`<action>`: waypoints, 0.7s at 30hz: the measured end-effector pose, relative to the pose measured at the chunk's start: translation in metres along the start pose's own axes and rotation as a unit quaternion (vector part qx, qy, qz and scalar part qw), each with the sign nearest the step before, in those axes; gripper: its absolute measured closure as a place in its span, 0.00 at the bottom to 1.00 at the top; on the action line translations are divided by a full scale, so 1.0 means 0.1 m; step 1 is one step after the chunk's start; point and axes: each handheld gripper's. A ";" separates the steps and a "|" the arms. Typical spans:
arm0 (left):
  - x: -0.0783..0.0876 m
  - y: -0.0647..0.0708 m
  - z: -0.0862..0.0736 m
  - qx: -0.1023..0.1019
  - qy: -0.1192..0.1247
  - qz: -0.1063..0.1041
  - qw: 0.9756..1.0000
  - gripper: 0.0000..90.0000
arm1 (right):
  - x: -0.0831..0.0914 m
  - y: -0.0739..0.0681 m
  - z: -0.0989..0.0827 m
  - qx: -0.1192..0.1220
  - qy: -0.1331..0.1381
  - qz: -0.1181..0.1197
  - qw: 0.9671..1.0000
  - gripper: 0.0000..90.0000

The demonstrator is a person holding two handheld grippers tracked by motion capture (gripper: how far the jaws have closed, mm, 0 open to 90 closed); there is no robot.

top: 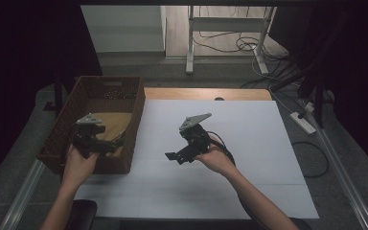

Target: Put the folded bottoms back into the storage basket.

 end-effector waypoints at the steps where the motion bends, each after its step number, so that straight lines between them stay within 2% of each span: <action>1: 0.00 0.01 -0.01 0.001 0.001 -0.002 1.000 0.02 | 0.01 0.00 -0.01 -0.001 0.000 0.000 1.000 0.00; 12: 0.09 0.09 -0.20 0.010 0.015 -0.011 1.000 0.01 | 0.10 0.01 -0.12 -0.016 -0.004 0.003 1.000 0.00; 21: 0.21 0.19 -0.33 0.002 0.024 -0.001 1.000 0.01 | 0.21 0.02 -0.30 -0.022 -0.011 -0.013 1.000 0.00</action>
Point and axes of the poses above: each handheld gripper's, and its own axes: x roughly backward along the jaws, z roughly out of its top, y roughly to its right, and after that the axes turned 3 degrees about -y, right-handed
